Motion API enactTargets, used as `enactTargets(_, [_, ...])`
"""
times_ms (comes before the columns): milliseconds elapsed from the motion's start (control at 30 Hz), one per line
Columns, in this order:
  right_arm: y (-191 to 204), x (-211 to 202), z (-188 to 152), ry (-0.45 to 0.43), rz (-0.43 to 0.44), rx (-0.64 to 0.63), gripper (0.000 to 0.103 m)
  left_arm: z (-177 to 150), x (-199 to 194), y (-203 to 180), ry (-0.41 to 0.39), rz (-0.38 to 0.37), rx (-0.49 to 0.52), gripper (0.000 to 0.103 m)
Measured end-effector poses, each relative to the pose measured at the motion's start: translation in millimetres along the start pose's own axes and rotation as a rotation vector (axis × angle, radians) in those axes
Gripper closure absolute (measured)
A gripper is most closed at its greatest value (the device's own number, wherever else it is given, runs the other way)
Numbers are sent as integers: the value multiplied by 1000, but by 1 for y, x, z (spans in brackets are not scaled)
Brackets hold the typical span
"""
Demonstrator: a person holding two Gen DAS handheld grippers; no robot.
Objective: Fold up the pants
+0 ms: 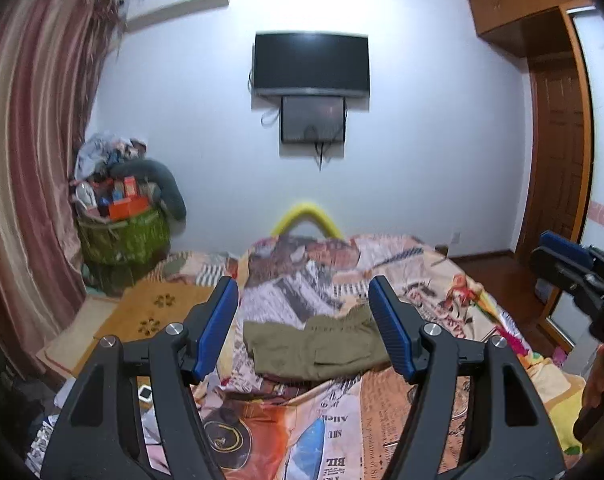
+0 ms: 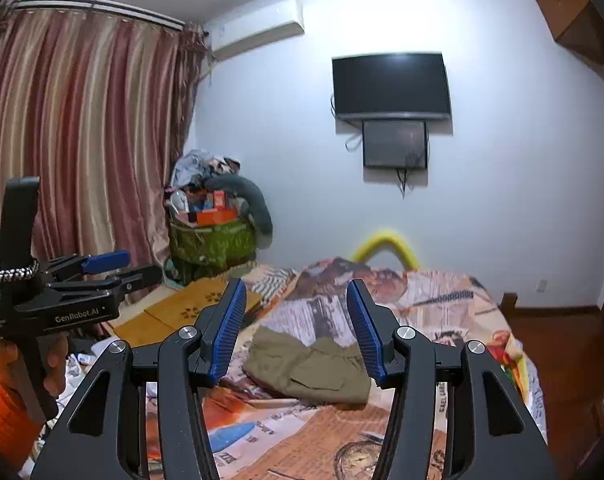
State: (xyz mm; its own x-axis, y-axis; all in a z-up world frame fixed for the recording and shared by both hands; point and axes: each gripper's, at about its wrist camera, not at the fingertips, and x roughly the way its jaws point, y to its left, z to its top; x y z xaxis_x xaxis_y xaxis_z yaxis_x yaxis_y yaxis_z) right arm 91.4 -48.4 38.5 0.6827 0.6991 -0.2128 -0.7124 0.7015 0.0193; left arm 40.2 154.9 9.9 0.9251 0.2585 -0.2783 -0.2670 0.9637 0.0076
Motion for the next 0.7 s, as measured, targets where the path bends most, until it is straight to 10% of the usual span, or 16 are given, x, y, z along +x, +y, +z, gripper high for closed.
enactTargets(100, [6,-11,0,-28,-21,-4,54,-1,-21,-10,-50,19,27,25])
enactTargets(467, [13,-29,-2,-64,-95,3,0,-14,-51,-26,-109,-8,20,1])
enactTargets(700, [14,-33,-5,-57,-102,3,0,-13,-56,-27,-111,-18,12,0])
